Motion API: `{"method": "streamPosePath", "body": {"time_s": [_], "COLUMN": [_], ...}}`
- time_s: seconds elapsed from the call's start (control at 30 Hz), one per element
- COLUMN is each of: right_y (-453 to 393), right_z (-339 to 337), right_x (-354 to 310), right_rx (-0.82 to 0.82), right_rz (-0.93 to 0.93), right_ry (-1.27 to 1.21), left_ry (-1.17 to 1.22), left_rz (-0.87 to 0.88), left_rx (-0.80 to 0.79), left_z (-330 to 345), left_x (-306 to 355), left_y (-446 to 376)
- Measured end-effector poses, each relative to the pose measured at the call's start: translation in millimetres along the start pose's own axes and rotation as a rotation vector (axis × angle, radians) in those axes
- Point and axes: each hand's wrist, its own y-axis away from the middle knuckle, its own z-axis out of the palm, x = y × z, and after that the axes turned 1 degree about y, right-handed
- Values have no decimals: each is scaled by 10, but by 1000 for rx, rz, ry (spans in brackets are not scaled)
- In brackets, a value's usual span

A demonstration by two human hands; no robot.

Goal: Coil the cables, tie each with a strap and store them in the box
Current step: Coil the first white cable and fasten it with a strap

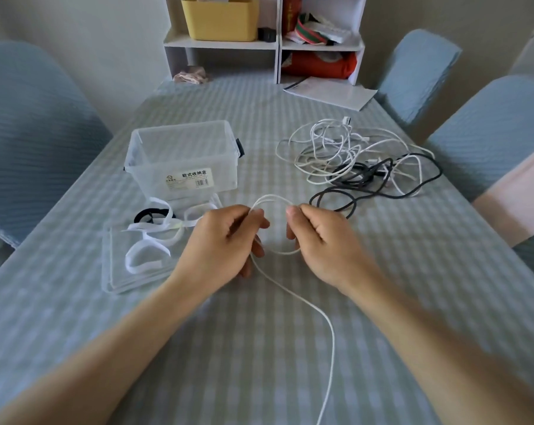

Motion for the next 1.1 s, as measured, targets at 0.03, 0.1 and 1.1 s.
{"method": "streamPosePath", "body": {"time_s": [0.03,0.1,1.1], "right_y": [-4,-16,21], "right_z": [-2,-21,-396], "right_x": [2,-7,-200], "right_rx": [-32,-92,-392], "right_rz": [23,49,441], "right_ry": [-9,-27,-239], "left_ry": [30,83,-189], "left_rz": [2,38,368], "left_rx": [31,91,390], "left_z": [4,-7,-264], "left_x": [1,5,-63], "left_y": [2,13,-80]}}
